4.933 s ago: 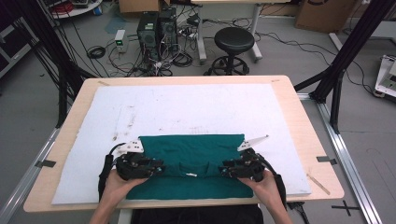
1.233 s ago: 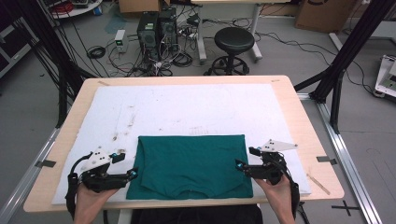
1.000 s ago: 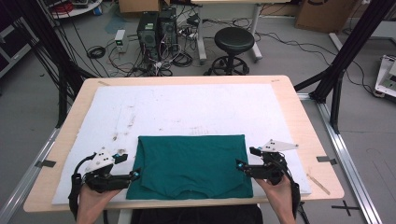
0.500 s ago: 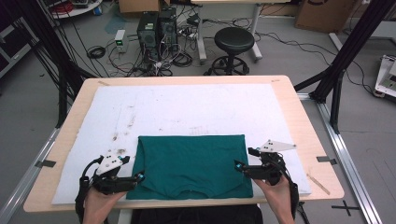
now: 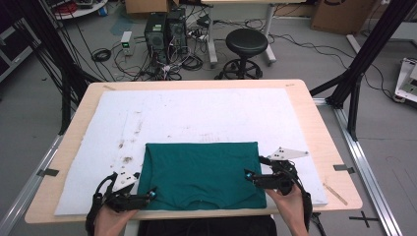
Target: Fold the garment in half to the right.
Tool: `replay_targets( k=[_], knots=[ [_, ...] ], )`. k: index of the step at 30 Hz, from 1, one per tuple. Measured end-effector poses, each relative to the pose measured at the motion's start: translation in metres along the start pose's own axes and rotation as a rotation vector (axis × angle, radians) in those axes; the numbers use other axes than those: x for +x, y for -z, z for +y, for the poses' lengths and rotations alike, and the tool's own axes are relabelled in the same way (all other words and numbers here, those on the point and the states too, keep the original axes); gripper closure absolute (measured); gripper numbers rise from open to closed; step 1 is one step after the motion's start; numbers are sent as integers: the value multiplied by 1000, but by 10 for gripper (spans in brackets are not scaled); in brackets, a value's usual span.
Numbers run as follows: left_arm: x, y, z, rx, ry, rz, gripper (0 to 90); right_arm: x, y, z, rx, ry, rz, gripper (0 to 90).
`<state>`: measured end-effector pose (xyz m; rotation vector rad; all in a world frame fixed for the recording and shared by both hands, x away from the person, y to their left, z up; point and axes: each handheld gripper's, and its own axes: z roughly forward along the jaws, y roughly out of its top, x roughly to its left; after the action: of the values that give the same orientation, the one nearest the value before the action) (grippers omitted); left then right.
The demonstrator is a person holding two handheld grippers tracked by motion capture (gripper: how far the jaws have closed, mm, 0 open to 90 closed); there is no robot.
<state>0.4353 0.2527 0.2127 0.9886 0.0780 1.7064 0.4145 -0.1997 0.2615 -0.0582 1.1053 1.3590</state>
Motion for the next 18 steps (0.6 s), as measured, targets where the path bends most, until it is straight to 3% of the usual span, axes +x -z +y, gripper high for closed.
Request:
replay_targets(
  k=[3,10,18],
  knots=[
    [0,-3,-2,27,20,10,221,1,-1,1,3,6,3,249],
    [-1,1,-7,13,52,-5,243,3,-3,6,-4,11,13,250],
    [-1,3,-12,-20,69,-36,353,15,-18,33,-18,59,51,250]
  ],
)
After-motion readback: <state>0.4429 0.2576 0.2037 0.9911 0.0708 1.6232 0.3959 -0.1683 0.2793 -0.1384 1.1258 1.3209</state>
